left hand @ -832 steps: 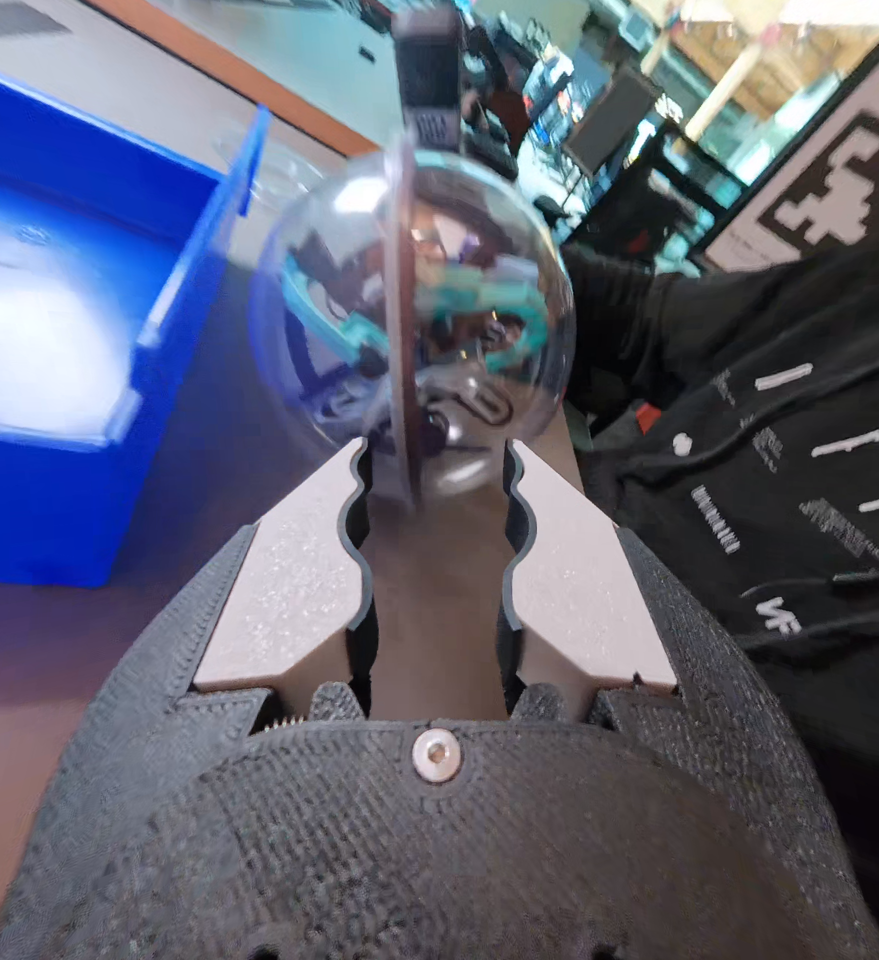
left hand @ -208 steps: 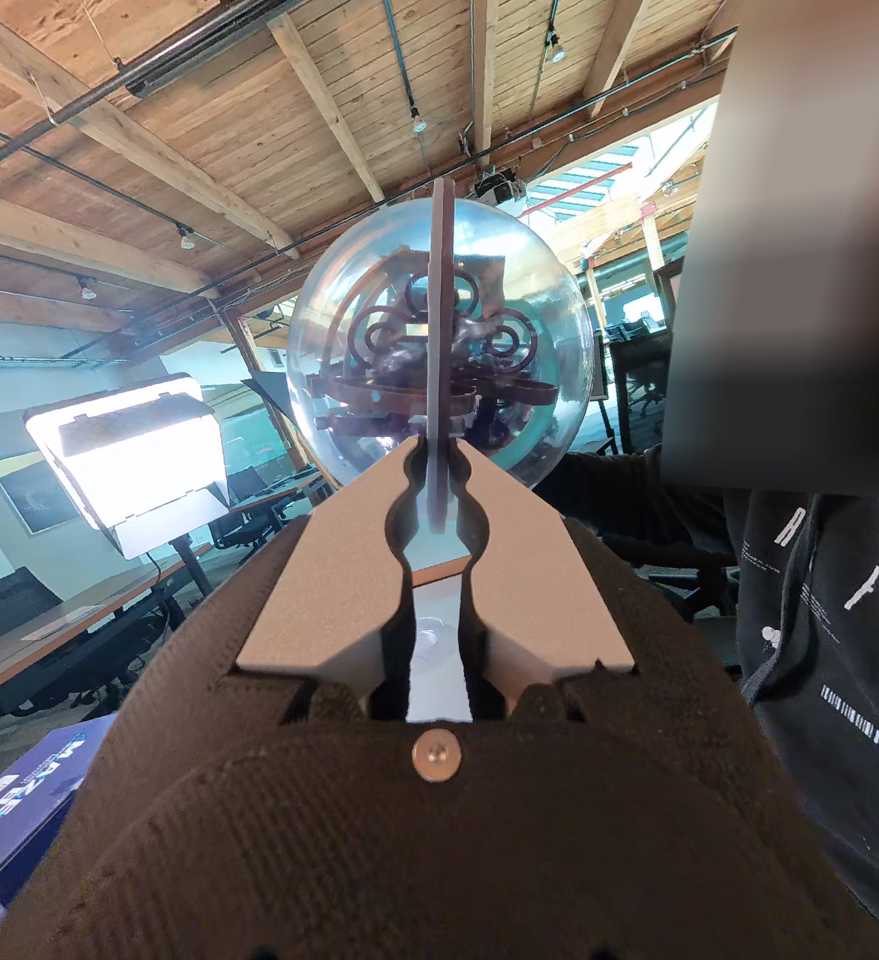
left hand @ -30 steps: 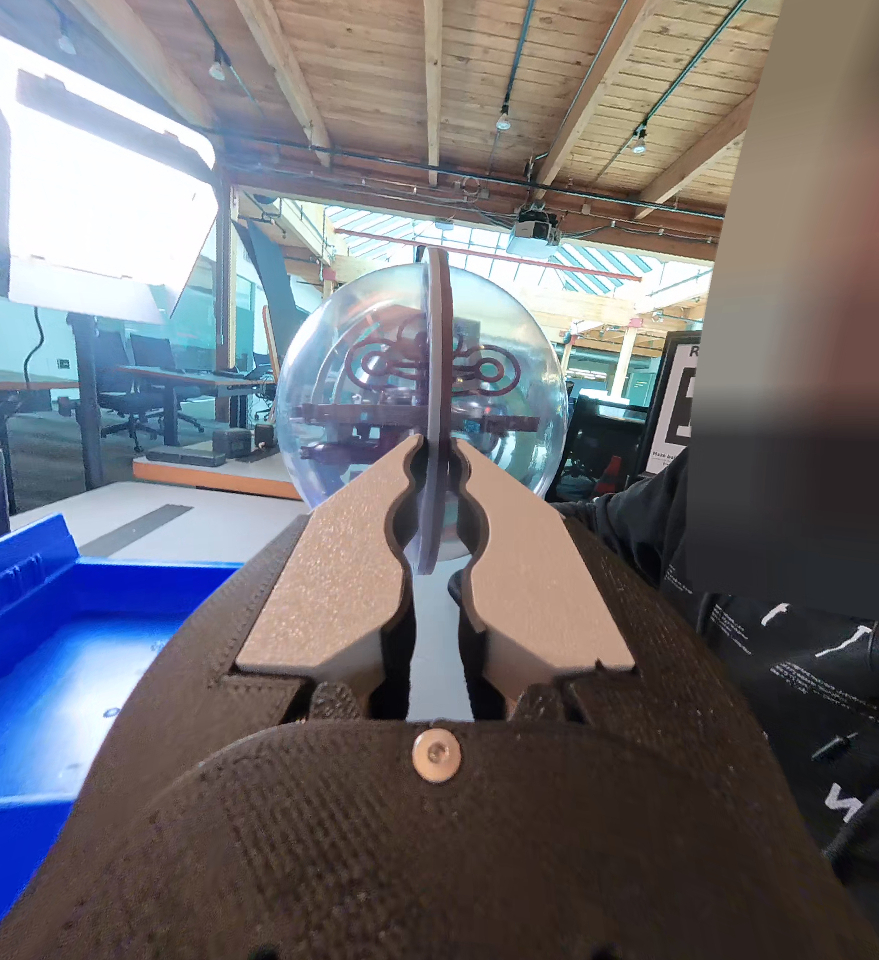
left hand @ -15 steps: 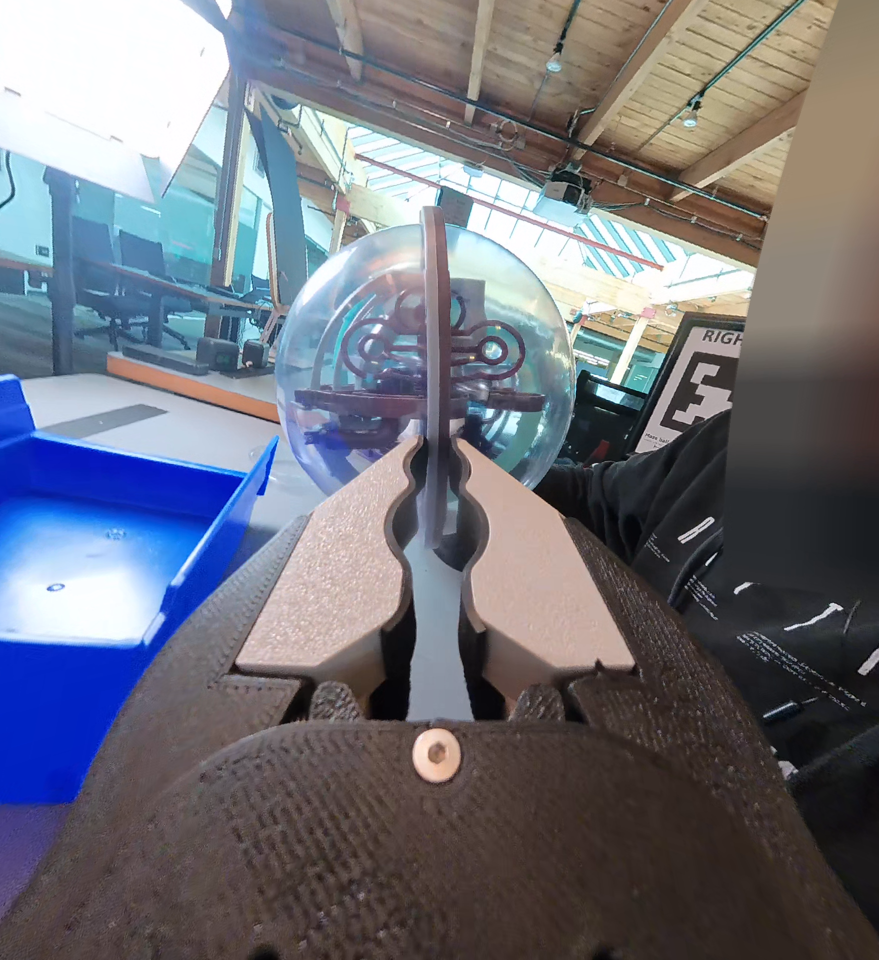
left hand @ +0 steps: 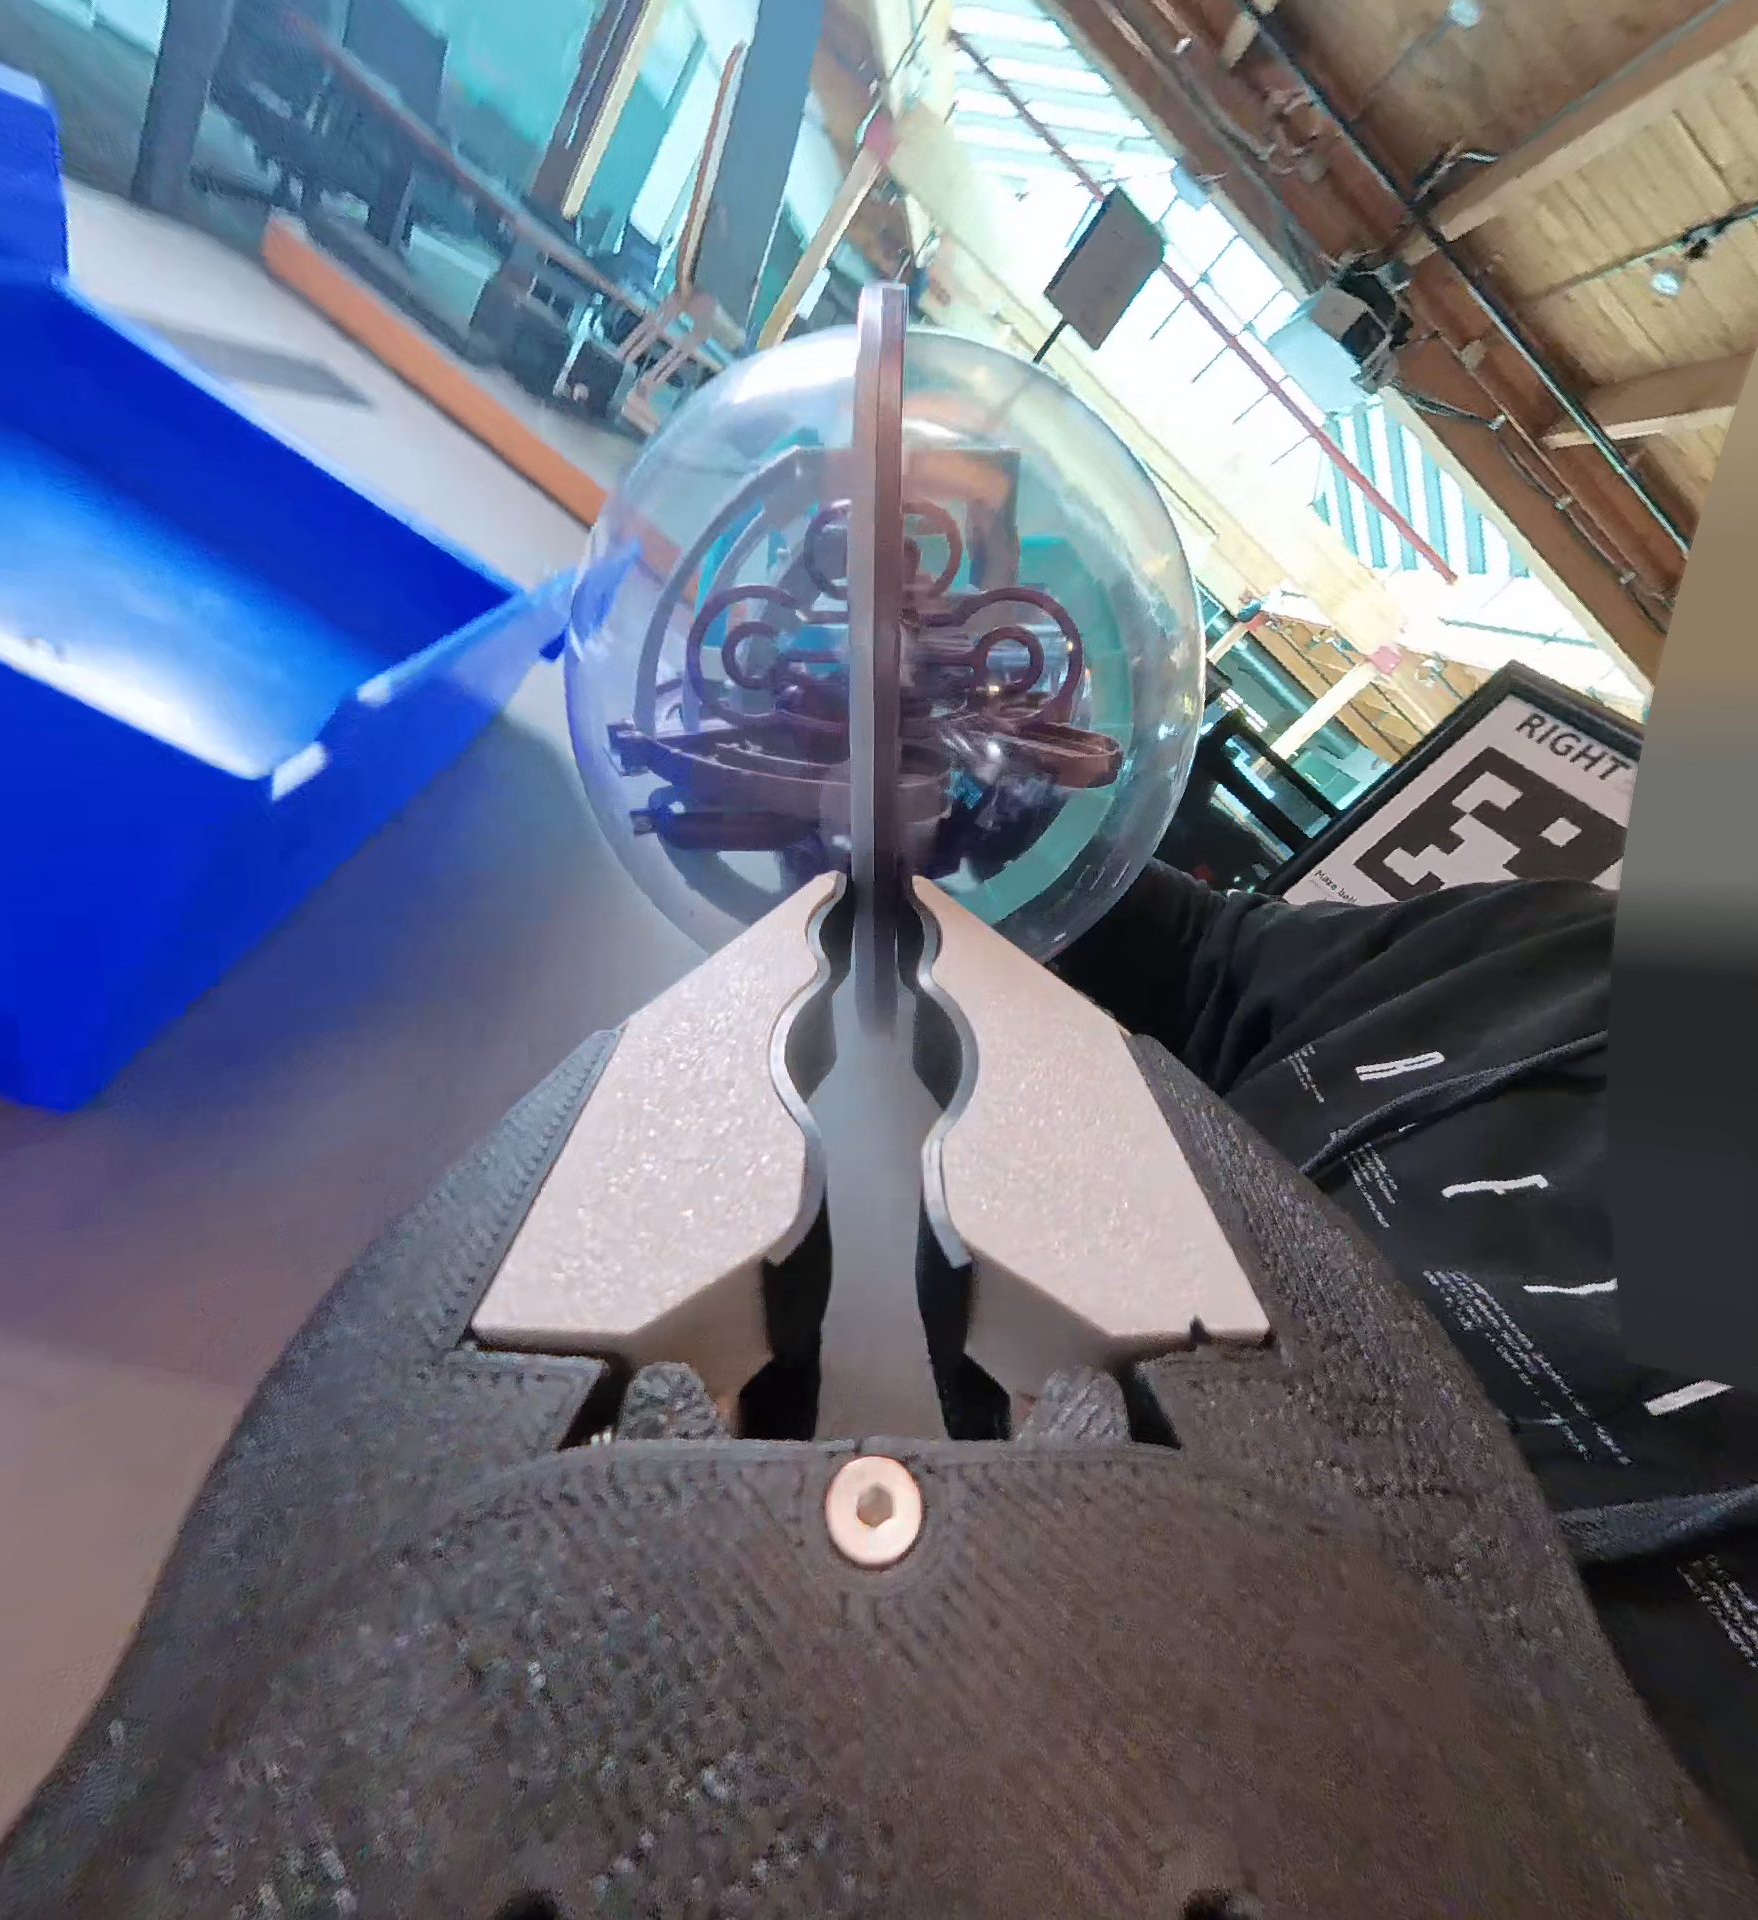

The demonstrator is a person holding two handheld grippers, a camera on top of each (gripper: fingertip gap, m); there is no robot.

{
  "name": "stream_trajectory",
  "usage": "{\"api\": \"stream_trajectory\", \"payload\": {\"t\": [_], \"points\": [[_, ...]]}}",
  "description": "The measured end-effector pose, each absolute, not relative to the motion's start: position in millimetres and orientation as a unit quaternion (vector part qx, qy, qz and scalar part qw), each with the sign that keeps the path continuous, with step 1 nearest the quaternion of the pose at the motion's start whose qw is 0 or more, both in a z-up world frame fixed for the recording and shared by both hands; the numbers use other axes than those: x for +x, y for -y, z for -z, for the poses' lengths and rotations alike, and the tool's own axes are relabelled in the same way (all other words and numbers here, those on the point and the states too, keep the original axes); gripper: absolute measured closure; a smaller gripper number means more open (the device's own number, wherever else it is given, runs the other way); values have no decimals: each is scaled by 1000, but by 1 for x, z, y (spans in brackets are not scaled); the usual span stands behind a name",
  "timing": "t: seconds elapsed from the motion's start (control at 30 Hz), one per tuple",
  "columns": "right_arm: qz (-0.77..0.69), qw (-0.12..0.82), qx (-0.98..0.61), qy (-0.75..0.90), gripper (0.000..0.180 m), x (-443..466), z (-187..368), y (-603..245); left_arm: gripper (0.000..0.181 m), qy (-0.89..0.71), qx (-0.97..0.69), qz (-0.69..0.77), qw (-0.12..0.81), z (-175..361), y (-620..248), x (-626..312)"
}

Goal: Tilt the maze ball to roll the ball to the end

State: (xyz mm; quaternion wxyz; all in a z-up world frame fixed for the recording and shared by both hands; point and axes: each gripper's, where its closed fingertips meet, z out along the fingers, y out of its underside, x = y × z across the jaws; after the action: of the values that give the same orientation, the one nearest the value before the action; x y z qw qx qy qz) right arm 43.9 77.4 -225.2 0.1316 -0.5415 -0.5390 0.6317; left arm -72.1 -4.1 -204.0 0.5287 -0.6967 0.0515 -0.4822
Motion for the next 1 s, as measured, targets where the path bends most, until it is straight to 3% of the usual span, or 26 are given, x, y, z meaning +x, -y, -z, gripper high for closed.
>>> {"api": "stream_trajectory", "payload": {"t": [0.23, 0.67, 1.0], "points": [[-609, 97, -590, 522, 172, 42, 252, -86, 173, -15, -744, 472, 472, 244, -1, -73], [-555, 141, -618, 539, 170, 38, 278, -94, 172, -37, -781, 427, 455, 271, -2, -74], [-513, 285, -562, 583, 173, 37, 218, -98, 165, -73, -748, 399, 525, 249, -3, -82]]}}
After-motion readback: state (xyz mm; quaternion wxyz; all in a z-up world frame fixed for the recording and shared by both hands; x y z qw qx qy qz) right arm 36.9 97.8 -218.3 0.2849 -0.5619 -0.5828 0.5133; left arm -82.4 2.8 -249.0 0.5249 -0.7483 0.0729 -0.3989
